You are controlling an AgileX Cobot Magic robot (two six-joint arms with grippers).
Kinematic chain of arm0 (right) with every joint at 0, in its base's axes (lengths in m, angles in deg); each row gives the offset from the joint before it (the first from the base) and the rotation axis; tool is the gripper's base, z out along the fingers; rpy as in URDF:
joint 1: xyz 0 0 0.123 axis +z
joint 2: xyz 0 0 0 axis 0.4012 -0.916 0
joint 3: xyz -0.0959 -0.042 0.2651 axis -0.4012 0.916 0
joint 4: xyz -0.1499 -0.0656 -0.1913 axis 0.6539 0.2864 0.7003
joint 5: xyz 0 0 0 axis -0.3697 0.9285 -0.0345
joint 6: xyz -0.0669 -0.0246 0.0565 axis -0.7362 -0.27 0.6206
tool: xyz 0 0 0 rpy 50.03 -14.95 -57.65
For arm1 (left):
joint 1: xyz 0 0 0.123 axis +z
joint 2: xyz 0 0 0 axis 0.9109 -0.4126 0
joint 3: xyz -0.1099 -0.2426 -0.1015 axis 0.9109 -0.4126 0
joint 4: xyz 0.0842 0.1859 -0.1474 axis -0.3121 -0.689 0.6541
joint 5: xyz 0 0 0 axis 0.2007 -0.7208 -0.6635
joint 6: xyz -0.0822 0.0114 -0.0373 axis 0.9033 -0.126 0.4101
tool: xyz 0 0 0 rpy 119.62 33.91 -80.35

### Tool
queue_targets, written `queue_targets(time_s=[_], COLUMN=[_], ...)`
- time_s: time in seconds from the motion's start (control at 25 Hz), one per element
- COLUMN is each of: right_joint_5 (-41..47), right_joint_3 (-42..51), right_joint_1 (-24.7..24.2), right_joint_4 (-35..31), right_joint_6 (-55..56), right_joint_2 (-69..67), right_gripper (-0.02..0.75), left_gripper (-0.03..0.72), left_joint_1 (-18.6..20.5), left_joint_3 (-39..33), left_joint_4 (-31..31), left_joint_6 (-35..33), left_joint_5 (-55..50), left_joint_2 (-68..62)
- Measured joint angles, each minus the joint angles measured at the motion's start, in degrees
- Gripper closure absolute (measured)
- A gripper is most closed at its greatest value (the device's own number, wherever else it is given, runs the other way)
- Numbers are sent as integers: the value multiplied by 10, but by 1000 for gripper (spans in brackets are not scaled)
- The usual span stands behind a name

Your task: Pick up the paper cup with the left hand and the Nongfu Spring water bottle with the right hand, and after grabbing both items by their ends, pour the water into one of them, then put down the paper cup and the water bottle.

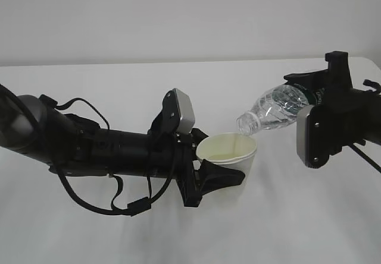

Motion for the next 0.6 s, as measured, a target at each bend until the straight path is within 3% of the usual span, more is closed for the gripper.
queue_targets(time_s=[0.6], right_joint_5=[-2], right_joint_3=[0], right_joint_1=[0], right_joint_4=[0], right_joint_6=[-1], right_joint_2=[0], right_gripper=[293], left_gripper=[268], left_joint_1=[0], left_joint_3=[0], left_joint_4=[0], left_joint_6=[0], left_joint_5=[0], left_joint_2=[0])
